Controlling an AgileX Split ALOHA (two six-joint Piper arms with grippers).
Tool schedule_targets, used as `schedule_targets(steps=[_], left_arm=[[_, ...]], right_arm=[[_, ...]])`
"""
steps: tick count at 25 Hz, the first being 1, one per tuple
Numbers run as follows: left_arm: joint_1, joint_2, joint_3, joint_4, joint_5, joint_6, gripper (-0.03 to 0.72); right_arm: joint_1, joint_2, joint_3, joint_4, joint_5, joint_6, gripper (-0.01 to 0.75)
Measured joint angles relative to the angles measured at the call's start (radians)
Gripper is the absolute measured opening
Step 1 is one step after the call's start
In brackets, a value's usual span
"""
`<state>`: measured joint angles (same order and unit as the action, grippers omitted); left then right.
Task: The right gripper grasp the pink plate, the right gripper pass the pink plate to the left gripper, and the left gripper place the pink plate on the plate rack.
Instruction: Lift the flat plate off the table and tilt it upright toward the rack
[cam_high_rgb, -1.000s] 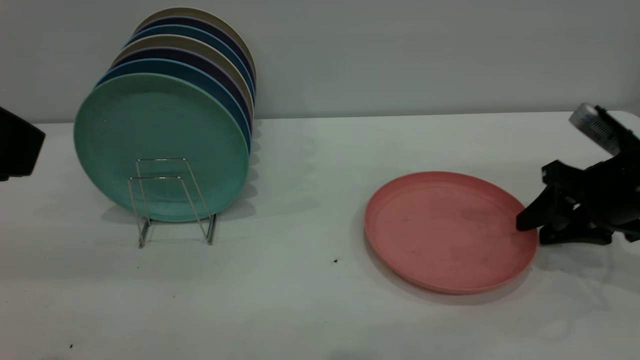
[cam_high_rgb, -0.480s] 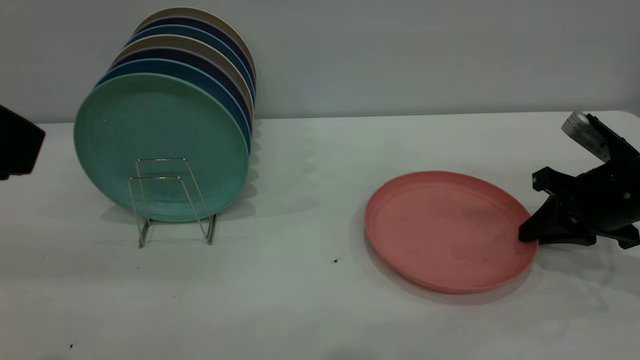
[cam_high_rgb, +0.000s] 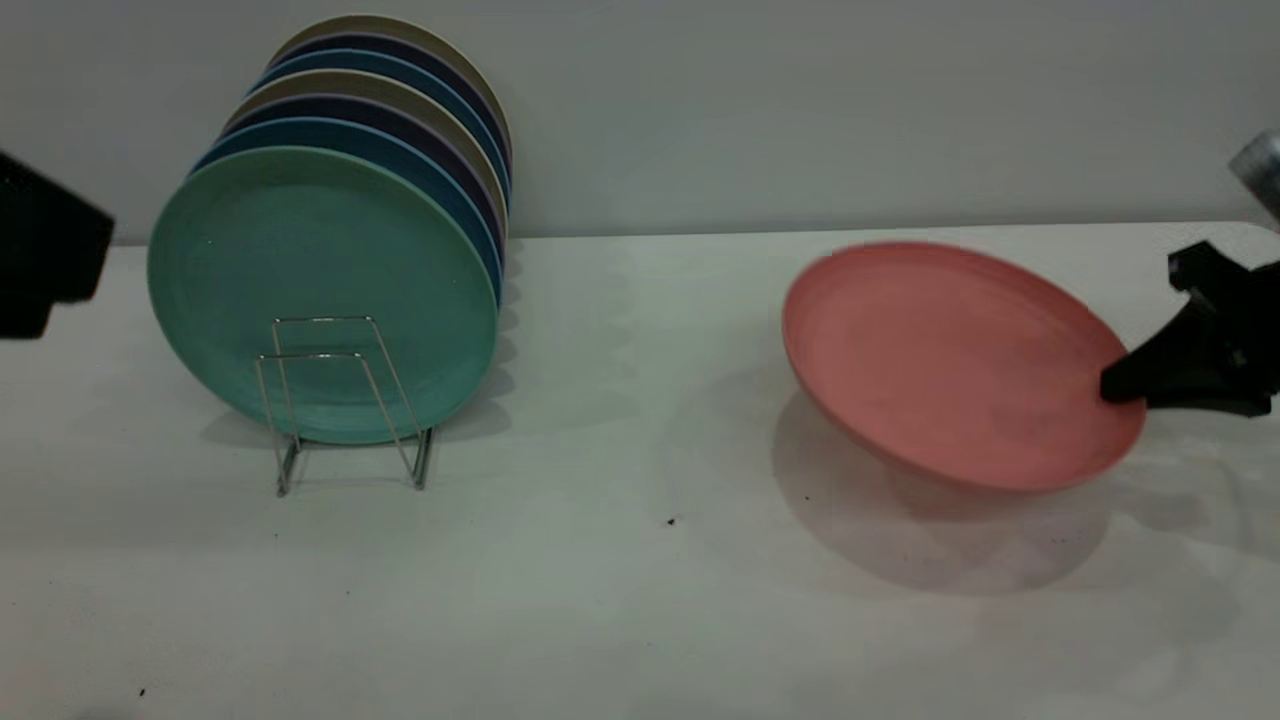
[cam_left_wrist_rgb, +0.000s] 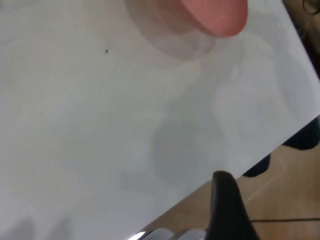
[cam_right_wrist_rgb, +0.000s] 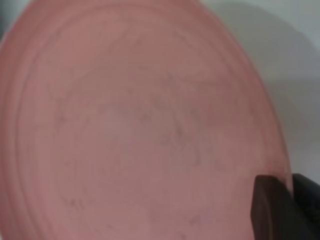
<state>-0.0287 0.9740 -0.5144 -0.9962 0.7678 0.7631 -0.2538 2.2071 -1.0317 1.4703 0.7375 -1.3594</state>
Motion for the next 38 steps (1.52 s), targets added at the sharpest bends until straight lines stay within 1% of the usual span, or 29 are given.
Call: schedule_targets(steps=[2, 5, 9, 12, 17, 20, 25, 30, 35, 38], left_arm=[[0.000, 0.025, 0.000, -0.039, -0.016, 0.022, 0.474], [0.000, 0.086, 0.000, -0.105, -0.033, 0.093, 0.474], [0.000, 0.193, -0.001, -0.193, -0.033, 0.172, 0.474], [0.000, 0.300, -0.001, -0.264, -0.037, 0.229, 0.474], [0.000, 0.457, -0.001, -0.425, -0.056, 0.372, 0.474], [0.000, 0.531, -0.002, -0.547, -0.064, 0.463, 0.474], [0.000, 0.613, -0.003, -0.685, -0.069, 0.559, 0.474], [0.000, 0.638, -0.003, -0.735, -0.069, 0.589, 0.474], [0.000, 0.638, -0.003, -0.747, -0.069, 0.598, 0.474], [0.000, 0.638, -0.003, -0.749, -0.069, 0.601, 0.474]], right_arm=[[0.009, -0.005, 0.000, -0.034, 0.030, 0.012, 0.015], [0.050, -0.006, 0.000, -0.068, 0.054, 0.032, 0.015], [0.105, -0.007, 0.000, -0.063, 0.106, 0.036, 0.015], [0.146, -0.009, 0.000, -0.062, 0.122, 0.035, 0.015], [0.212, -0.009, 0.000, -0.036, 0.145, 0.023, 0.015], [0.247, -0.009, 0.000, -0.015, 0.173, 0.013, 0.015], [0.303, -0.009, 0.000, 0.017, 0.211, 0.000, 0.015], [0.364, -0.009, 0.000, 0.032, 0.214, -0.014, 0.015], [0.405, -0.009, 0.000, 0.074, 0.219, -0.024, 0.015], [0.431, -0.009, 0.000, 0.096, 0.251, -0.028, 0.015]])
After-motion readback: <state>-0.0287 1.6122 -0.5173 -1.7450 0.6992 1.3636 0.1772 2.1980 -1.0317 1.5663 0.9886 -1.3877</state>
